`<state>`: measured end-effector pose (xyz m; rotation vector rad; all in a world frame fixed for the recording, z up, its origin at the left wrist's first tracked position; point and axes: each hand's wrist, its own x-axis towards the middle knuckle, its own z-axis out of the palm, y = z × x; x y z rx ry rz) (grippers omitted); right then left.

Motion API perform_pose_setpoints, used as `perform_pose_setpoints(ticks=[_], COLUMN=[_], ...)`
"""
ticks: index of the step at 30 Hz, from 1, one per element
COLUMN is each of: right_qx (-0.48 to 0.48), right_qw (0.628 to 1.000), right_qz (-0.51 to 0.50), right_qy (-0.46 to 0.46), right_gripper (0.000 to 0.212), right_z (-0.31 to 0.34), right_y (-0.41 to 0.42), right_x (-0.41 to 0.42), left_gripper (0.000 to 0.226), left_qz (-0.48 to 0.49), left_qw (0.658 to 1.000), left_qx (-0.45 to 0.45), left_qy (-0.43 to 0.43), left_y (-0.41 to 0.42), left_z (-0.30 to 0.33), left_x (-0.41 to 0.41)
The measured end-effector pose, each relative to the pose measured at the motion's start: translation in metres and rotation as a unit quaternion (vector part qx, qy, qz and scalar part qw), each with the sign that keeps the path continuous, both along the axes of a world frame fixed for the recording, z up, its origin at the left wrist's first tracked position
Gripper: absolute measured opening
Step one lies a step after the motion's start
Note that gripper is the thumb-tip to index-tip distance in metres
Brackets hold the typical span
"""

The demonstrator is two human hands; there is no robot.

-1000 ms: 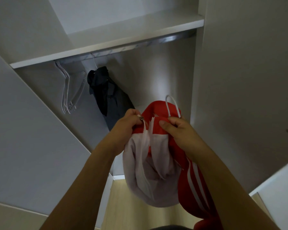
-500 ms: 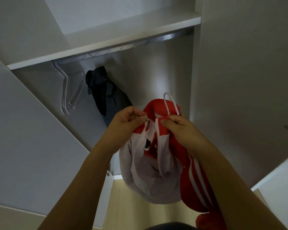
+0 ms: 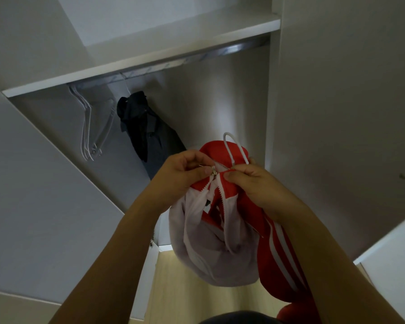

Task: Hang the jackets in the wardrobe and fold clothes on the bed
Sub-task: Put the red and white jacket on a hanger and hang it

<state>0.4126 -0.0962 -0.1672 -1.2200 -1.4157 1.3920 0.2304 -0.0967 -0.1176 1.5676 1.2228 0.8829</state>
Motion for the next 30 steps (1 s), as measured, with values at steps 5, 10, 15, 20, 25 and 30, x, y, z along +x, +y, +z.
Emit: perform_pose_setpoints(ticks=[5, 10, 15, 20, 25, 30], right_qx=[-0.006, -0.007, -0.015, -0.045, -0.041, -0.029], right_qw=[1.000, 1.000, 1.000, 0.999, 0.997, 0.999], right_qz=[0.000, -0.013, 0.006, -0.011, -0.063, -0.025], right_qy=[-0.003, 0.019, 0.019, 0.026, 0.035, 0.008], right_gripper=[0.017, 0.020, 0.016, 0.019, 0.022, 0.028], right_z=[0.001, -0.002, 0.000, -0.003, -0.004, -0.001], right_y=[-0.001, -0.001, -0.001, 0.006, 0.009, 0.010], right_x=[0.000, -0.002, -0.002, -0.005, -0.009, -0.005], left_gripper=[0.010, 0.010, 0.007, 0.006, 0.012, 0.010], left_qz=[-0.029, -0.028, -0.012, 0.063, 0.104, 0.149], left_qw=[0.999, 0.999, 0.998, 0.957, 0.940, 0.985], left_qx=[-0.023, -0.010, 0.016, 0.171, 0.233, 0.091], left_qy=[0.008, 0.036, 0.066, 0.226, 0.225, -0.014], left_y=[0.000, -0.002, -0.004, -0.010, -0.015, -0.019], left_z=[0.001, 0.001, -0.004, -0.024, -0.031, -0.038], left_x=[-0.001, -0.003, -0.004, 0.001, 0.011, 0.020])
